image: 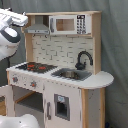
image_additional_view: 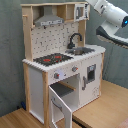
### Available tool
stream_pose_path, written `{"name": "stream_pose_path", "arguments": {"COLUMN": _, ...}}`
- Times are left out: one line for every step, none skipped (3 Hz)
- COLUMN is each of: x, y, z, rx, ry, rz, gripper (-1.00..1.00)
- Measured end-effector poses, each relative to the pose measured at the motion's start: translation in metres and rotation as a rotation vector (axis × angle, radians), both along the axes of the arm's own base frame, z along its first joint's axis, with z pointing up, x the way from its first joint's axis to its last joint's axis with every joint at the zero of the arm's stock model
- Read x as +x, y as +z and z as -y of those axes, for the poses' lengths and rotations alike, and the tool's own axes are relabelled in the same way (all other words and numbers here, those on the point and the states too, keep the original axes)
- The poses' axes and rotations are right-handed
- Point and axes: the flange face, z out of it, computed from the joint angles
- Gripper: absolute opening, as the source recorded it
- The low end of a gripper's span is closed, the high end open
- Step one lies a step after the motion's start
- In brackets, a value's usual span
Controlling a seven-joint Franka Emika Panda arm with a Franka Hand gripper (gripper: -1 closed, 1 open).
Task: Play with the kitchen
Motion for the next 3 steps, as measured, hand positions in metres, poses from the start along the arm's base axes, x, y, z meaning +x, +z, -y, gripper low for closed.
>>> {"name": "stream_pose_path", "arguments": {"x": 0.005, "y": -0.002, "z": -0.012, "rx": 0.062, "ry": -0.005, "rz": 0.015, "gripper": 1.0}}
{"name": "stream_pose_path", "arguments": {"x": 0.009, "y": -0.004, "z": -0.023, "rx": 0.104, "ry": -0.006, "rz": 0.027, "gripper": 1.0}}
{"name": "stream_pose_path", "arguments": {"x": 0.013, "y": -0.007, "z": -0.035, "rx": 0.146, "ry": -0.007, "rz": 0.039, "gripper": 1.0}}
